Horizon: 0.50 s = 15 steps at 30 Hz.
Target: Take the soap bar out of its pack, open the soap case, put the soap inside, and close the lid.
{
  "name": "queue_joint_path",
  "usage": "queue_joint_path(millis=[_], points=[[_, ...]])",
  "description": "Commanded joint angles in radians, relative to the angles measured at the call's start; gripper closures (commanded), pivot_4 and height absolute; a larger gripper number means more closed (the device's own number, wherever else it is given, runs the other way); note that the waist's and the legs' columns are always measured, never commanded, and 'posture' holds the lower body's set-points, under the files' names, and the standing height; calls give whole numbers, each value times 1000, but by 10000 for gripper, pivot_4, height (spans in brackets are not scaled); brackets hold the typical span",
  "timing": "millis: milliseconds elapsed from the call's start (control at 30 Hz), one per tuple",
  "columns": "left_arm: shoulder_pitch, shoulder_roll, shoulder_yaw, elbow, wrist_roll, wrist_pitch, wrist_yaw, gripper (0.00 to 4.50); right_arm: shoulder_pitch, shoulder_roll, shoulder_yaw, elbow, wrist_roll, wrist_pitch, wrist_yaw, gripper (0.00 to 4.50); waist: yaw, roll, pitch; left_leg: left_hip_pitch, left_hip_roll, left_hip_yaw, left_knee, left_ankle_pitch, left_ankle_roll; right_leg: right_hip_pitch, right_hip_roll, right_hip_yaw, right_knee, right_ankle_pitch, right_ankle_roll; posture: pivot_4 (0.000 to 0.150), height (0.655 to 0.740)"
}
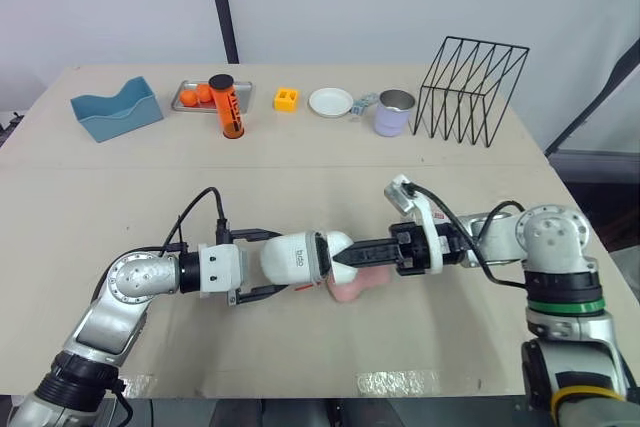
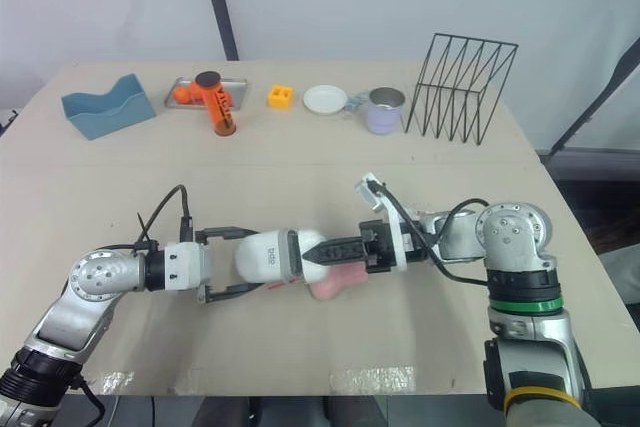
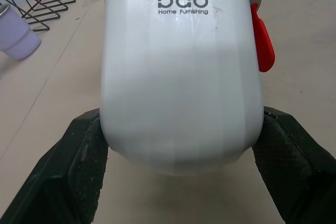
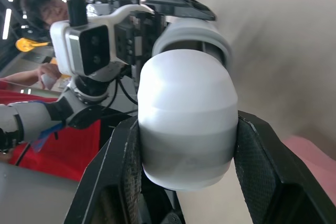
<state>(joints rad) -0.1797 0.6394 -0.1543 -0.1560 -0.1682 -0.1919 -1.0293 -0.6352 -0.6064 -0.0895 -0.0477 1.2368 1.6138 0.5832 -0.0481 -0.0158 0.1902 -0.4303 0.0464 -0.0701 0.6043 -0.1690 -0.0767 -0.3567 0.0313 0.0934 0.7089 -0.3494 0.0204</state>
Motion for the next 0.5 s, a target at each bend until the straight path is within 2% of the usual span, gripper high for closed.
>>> queue_joint_path(millis=[33, 133, 200, 300, 400, 500], points=[[-1, -8, 21, -18, -34, 15, 13, 8739, -2, -40, -22, -26, 18, 1, 22, 25916, 0, 0, 0, 0, 0, 0, 0, 0, 0, 0, 0, 0, 0, 0, 0, 1500, 7400], [3, -9, 24, -20, -45, 35, 13, 8739, -10, -111, -32, -28, -6, 1, 45, 25916, 0, 0, 0, 0, 0, 0, 0, 0, 0, 0, 0, 0, 0, 0, 0, 1500, 7400], [6, -8, 25, -20, -50, 45, 11, 8739, -21, -218, -1, -53, -67, -33, 96, 25916, 0, 0, 0, 0, 0, 0, 0, 0, 0, 0, 0, 0, 0, 0, 0, 1500, 7400], [11, -5, 24, -17, -54, 50, 7, 8739, -8, -413, 123, -126, -216, -179, 233, 25916, 2, 3, 2, -1, -1, 1, 0, 0, 0, -1, -1, 0, -1, -1, 2, 1500, 7400], [11, -7, 20, -9, -51, 48, 6, 8739, 19, -615, 272, -181, -434, -410, 404, 25916, 2, 3, 2, -2, 0, 1, 0, 0, 1, -3, -1, 1, -1, -3, 5, 1500, 7400], [9, -10, 17, -6, -51, 51, 6, 8739, 51, -738, 366, -213, -624, -602, 509, 25916, 1, 3, 2, -2, 0, 3, 0, 0, 1, -4, -1, 2, -1, -3, 5, 1500, 7400]])
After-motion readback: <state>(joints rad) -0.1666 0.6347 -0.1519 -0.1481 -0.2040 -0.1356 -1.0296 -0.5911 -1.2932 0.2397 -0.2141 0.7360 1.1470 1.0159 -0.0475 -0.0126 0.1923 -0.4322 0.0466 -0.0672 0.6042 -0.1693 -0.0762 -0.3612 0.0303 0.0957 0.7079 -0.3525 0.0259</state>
